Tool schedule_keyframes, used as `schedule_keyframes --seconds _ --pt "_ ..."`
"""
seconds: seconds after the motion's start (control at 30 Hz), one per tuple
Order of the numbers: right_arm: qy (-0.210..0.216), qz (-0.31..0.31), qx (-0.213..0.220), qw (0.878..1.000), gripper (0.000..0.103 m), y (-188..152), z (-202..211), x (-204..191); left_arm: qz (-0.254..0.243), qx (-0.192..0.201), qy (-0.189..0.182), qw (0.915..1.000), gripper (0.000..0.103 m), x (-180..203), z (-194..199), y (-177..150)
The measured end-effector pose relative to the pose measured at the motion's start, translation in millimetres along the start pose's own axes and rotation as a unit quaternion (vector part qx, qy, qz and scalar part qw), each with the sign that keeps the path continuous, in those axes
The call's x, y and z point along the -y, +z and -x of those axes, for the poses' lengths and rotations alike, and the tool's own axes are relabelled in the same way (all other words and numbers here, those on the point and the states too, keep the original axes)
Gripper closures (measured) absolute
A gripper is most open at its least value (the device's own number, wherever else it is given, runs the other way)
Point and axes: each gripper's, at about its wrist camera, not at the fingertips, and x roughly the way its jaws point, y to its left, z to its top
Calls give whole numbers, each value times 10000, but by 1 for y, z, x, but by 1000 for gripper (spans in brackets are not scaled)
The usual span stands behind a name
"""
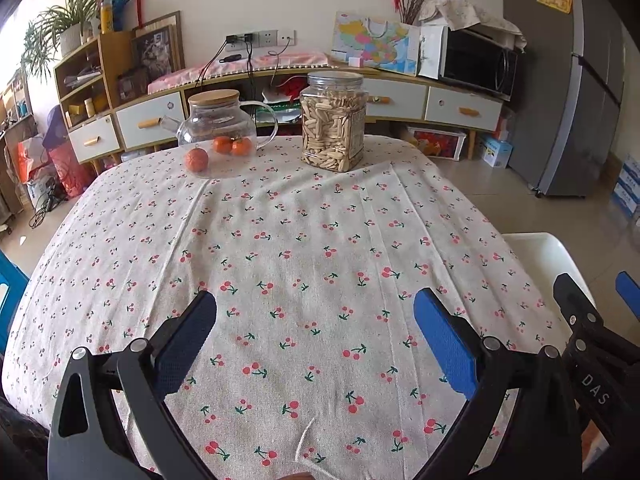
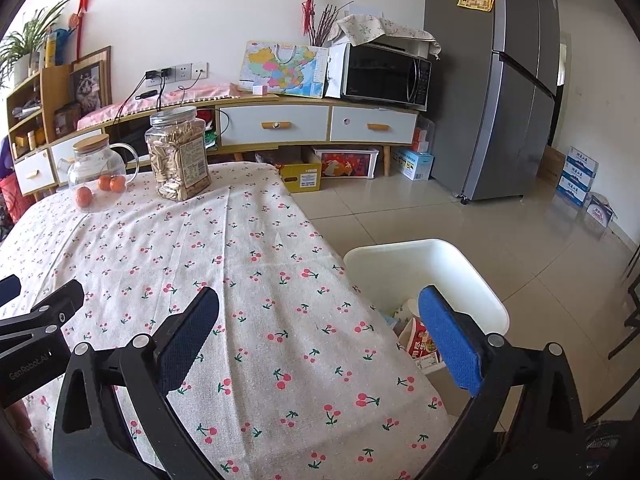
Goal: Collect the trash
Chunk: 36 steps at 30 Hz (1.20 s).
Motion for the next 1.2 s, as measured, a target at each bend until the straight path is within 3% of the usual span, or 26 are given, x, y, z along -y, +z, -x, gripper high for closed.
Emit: schedule_keyframes --seconds 0.57,0.8,0.97,1.1,1.2 --pt "17 -71 -186 9998 7 0 -10 0 141 -35 -136 9998 7 -5 -5 1" --pt "53 -92 -263 9996 7 0 -13 -2 113 -1 -228 9997 17 -5 -7 0" --pt "51 -86 -264 9996 7 0 -14 -2 115 -13 -261 9996 18 -5 -9 -1" --pt "46 -61 -246 9997 7 0 -13 -2 60 -18 -157 9999 8 -3 -9 1" --pt "47 -29 -248 9997 7 -1 -14 -3 43 -114 -110 9999 7 -2 -11 0"
